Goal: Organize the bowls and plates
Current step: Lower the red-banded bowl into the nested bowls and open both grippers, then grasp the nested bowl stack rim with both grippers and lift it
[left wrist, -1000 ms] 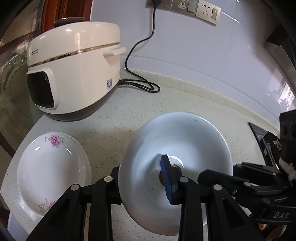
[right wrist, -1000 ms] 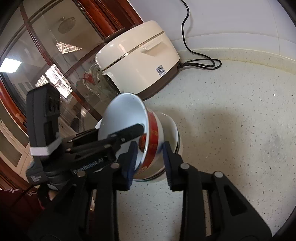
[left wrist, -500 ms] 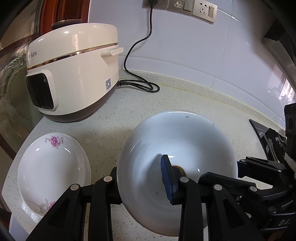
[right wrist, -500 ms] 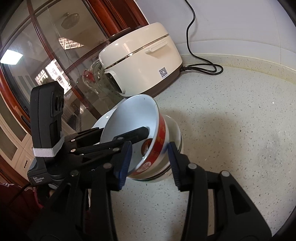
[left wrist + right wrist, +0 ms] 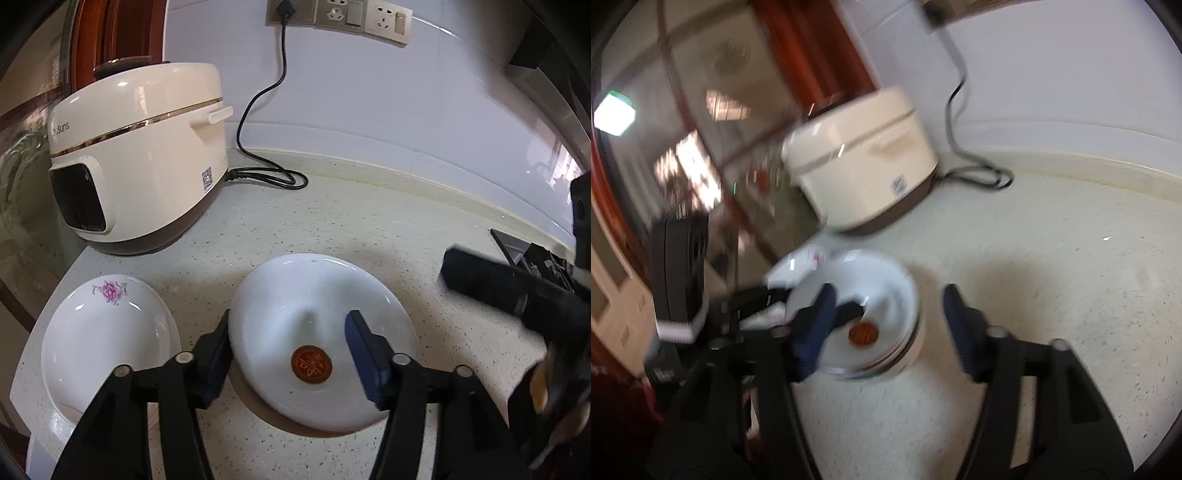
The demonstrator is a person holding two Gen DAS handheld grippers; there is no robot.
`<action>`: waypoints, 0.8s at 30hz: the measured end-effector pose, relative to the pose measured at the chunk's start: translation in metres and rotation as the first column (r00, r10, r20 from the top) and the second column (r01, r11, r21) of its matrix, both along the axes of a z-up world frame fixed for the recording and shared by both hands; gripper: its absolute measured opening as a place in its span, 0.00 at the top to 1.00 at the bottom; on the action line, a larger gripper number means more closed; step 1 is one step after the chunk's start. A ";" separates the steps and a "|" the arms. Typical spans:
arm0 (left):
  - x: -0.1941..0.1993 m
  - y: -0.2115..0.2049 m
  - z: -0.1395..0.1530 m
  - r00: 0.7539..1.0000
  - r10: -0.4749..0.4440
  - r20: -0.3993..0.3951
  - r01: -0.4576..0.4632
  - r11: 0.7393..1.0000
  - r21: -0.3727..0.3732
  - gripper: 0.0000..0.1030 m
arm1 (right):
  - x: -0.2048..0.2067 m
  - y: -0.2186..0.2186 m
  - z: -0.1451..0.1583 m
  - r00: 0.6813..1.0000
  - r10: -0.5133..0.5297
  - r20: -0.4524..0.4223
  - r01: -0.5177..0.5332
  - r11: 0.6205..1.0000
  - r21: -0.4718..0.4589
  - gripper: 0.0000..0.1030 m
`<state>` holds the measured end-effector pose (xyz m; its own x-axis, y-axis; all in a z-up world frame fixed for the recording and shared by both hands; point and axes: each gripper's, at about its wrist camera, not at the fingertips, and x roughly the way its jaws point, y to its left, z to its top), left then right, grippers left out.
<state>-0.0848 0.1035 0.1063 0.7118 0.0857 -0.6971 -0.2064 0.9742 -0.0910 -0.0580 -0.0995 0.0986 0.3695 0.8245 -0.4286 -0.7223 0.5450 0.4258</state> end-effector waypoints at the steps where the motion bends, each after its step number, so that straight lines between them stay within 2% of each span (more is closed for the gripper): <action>1: -0.001 0.000 0.001 1.000 -0.006 0.005 0.006 1.000 -0.003 0.36 | 0.005 -0.006 -0.002 1.000 -0.021 -0.006 0.021 0.999 0.024 0.29; 5: -0.005 0.001 0.002 0.999 -0.036 0.028 0.037 0.998 -0.041 0.30 | 0.020 -0.020 -0.011 0.994 -0.108 0.029 0.107 0.993 0.043 0.25; 7: -0.009 0.008 0.005 0.997 -0.055 0.053 0.059 0.995 -0.080 0.30 | 0.025 -0.025 -0.016 0.984 -0.166 0.059 0.165 0.986 0.025 0.17; 8: -0.012 0.012 0.007 0.995 -0.065 0.076 0.072 0.993 -0.097 0.26 | 0.029 -0.030 -0.020 0.977 -0.203 0.060 0.202 0.979 0.019 0.17; 10: -0.015 0.022 0.011 0.990 -0.078 0.119 0.094 0.987 -0.130 0.18 | 0.038 -0.044 -0.030 0.955 -0.296 -0.003 0.296 0.955 0.019 0.16; 13: -0.015 0.038 0.016 0.983 -0.113 0.142 0.137 0.975 -0.172 0.17 | 0.038 -0.065 -0.042 0.915 -0.382 -0.132 0.391 0.919 0.049 0.16; 16: -0.012 0.062 0.025 0.976 -0.117 0.183 0.155 0.965 -0.210 0.12 | 0.015 -0.068 -0.044 0.905 -0.381 -0.192 0.397 0.916 0.055 0.16; 17: -0.007 0.067 0.024 0.978 -0.126 0.169 0.164 0.958 -0.237 0.10 | 0.006 -0.067 -0.045 0.905 -0.373 -0.206 0.394 0.917 0.069 0.16; 21: 0.024 0.081 0.008 0.976 -0.210 0.057 0.215 0.895 -0.390 0.10 | -0.033 -0.051 -0.054 0.890 -0.358 -0.282 0.399 0.911 0.103 0.12; 22: 0.031 0.080 0.005 0.972 -0.233 0.034 0.226 0.883 -0.411 0.10 | -0.042 -0.044 -0.059 0.880 -0.354 -0.316 0.405 0.907 0.113 0.12; 24: 0.041 0.074 0.001 0.964 -0.267 -0.003 0.243 0.884 -0.400 0.10 | -0.051 -0.036 -0.066 0.861 -0.343 -0.375 0.415 0.901 0.129 0.12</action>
